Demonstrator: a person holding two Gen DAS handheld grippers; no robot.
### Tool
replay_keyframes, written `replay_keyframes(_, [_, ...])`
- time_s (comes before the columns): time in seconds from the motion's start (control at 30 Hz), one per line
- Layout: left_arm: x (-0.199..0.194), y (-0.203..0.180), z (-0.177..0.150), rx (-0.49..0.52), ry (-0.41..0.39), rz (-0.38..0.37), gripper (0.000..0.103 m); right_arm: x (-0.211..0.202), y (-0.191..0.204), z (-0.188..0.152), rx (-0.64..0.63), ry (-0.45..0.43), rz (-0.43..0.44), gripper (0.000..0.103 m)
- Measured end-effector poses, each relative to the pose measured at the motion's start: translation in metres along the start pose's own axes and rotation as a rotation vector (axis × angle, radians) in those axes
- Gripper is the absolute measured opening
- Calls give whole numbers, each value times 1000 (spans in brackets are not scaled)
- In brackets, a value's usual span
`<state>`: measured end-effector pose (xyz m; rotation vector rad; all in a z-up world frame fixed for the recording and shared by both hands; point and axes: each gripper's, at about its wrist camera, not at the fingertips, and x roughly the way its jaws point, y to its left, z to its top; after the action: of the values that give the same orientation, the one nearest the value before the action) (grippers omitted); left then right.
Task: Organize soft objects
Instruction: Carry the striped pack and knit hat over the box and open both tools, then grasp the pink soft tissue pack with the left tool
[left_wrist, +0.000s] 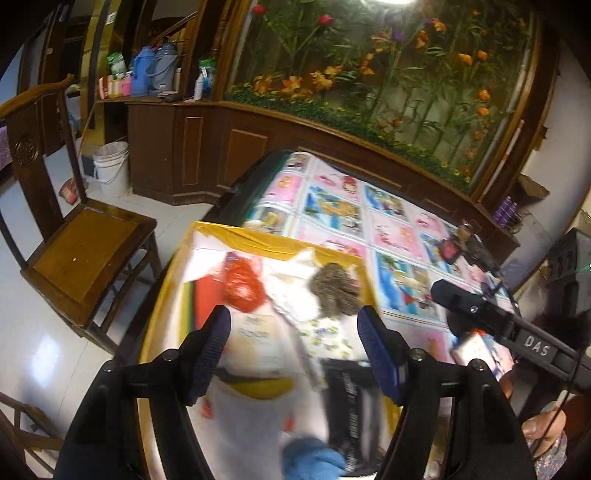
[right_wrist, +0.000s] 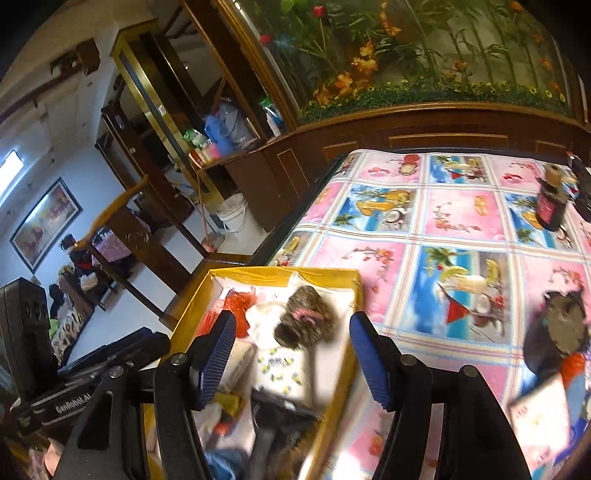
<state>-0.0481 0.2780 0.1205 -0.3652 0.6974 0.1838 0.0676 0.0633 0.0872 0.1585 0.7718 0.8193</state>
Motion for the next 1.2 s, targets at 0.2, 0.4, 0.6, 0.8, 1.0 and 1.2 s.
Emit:
replay_keyframes(0.2, [-6,-64,-22,86,28,-68,73,-72,-77,-30,39,-73,-64,68])
replay_keyframes(0.4, [16,-151,-45,181,92,-135,83,-147,-181,-54,152,-223,-235,68])
replay_keyframes(0.6, [78,-220,-75,119,259,-181,83,-162,-241,-69,348,-202,-191,68])
replay_keyframes(0.8, [135,-245,-87,-65,358,-119,83,-169,-243,-70,357,-213,-142,68])
replay_keyframes(1.0, [169,-266,-92,-23,366,-59,83,-170,-243,-71,352,-219,-126,68])
replay_keyframes(1.2, [163,-251,-90,39,318,-100,64,-151,-254,-73,386,-126,-135,71])
